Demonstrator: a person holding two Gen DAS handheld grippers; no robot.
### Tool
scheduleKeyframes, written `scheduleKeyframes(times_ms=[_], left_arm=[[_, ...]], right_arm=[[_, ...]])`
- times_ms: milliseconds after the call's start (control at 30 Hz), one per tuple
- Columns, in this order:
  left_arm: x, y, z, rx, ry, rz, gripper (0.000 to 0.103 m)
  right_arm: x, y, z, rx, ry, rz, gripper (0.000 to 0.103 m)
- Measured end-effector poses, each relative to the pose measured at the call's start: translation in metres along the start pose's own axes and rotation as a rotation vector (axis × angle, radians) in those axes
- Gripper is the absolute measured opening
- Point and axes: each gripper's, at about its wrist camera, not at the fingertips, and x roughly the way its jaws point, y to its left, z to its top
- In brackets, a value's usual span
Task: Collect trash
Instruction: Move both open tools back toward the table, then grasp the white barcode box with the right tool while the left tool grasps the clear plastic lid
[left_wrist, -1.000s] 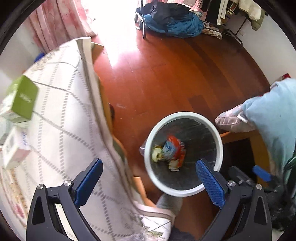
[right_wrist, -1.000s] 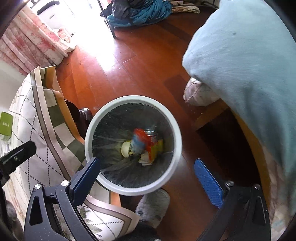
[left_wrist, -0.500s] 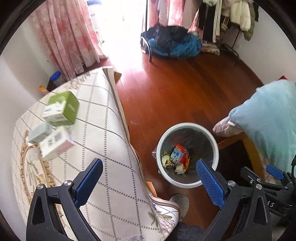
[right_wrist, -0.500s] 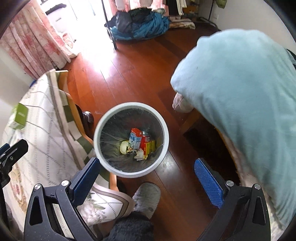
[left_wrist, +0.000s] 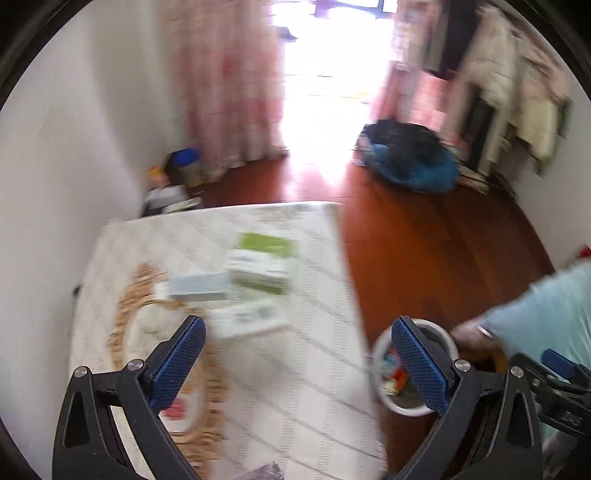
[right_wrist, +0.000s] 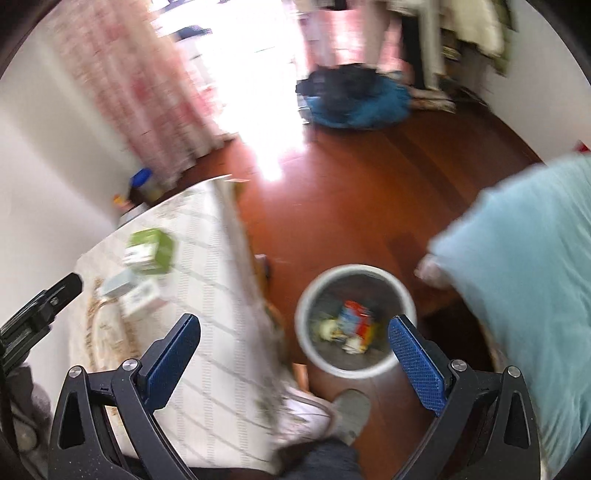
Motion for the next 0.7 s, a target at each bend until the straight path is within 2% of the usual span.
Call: scheduleKeyframes(times_ms=[100, 167, 233, 367, 533, 633, 700], left_arm=[[0.023, 0.063, -0.004, -0.108, 0.033, 0.101, 0.103], [0.045, 0.11, -0.015, -0.189, 0.056, 0.19, 0.103], [0.071, 0.153, -0.031, -0.26, 0.096, 0.273, 0.103], [0.114, 0.208, -0.066, -0.357, 0.201, 0.343, 0.103], [0.15, 0.244, -0.093, -0.376, 0.282, 0.393, 0.103], [0.16, 0.251, -0.104, -0.373, 0.302, 0.395, 0.103], [0.164, 0.253, -0.108, -0.369, 0.309, 0.393, 0.103]], right_arm=[[0.028, 0.062, 0.013, -0.121, 0.05, 0.041, 0.103], [0.059, 0.101, 0.016, -0.147, 0.116, 0.076, 0.103], [0.095, 0.13, 0.016, -0.124, 0.184, 0.103, 0.103], [0.162, 0.178, 0.005, -0.014, 0.266, 0.15, 0.103], [0.233, 0.206, -0.011, 0.189, 0.333, 0.152, 0.102], [0.253, 0.218, -0.018, 0.273, 0.325, 0.141, 0.102], [0.262, 0.226, -0.022, 0.301, 0.325, 0.133, 0.096]])
